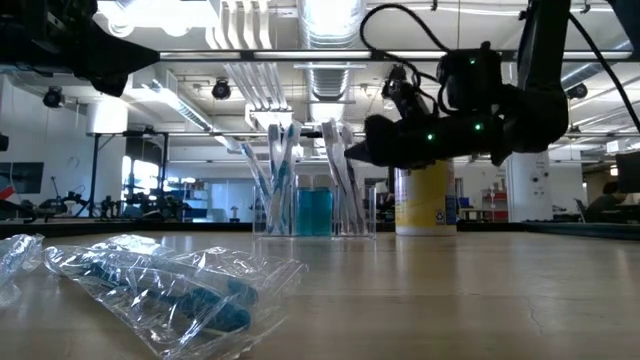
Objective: Pick & Place toothbrushing station
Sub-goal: Put the blue toothbrush into the transparent organizer
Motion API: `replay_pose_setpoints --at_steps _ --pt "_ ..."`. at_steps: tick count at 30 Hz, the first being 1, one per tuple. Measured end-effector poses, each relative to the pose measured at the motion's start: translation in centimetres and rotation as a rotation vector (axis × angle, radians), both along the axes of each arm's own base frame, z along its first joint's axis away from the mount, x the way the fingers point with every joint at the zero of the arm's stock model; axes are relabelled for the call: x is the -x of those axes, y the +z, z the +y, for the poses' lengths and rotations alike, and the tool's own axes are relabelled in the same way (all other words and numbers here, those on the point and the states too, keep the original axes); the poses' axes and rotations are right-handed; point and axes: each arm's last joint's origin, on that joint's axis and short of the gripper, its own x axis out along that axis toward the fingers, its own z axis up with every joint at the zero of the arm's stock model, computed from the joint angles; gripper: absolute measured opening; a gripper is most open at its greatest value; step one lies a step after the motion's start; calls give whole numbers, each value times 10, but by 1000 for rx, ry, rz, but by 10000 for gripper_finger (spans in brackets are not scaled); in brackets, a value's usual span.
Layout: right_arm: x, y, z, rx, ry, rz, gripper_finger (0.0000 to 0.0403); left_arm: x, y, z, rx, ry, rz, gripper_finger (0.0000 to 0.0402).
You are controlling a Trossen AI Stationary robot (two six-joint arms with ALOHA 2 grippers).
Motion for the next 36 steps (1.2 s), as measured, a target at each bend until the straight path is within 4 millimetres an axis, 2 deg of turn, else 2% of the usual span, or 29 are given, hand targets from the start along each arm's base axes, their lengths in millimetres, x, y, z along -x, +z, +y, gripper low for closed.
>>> replay_pose_setpoints --at_steps 5,9,12,15,20,21,25,32,36 --pt "11 17 7 40 17 -29 173 0 0 0 0 -1 0 20" --pt "33 42 21 94 102 -94 175 0 0 0 0 -2 1 16" --pt "54 60 30 126 280 -170 155 0 0 0 1 -2 4 12" --pt "80 72 37 125 386 -249 114 0 0 0 0 -2 4 8" --pt "117 69 43 141 389 -267 24 0 0 0 0 -2 4 7" --pt "123 67 43 147 387 -260 17 0 0 0 0 -2 4 8" --pt "139 66 43 126 347 -256 12 0 0 0 0 -2 4 8" --pt "150 67 44 82 348 -141 8 0 -1 0 -3 -2 6 7" --pt "156 70 48 124 466 -134 8 0 -1 0 -3 -2 7 10"
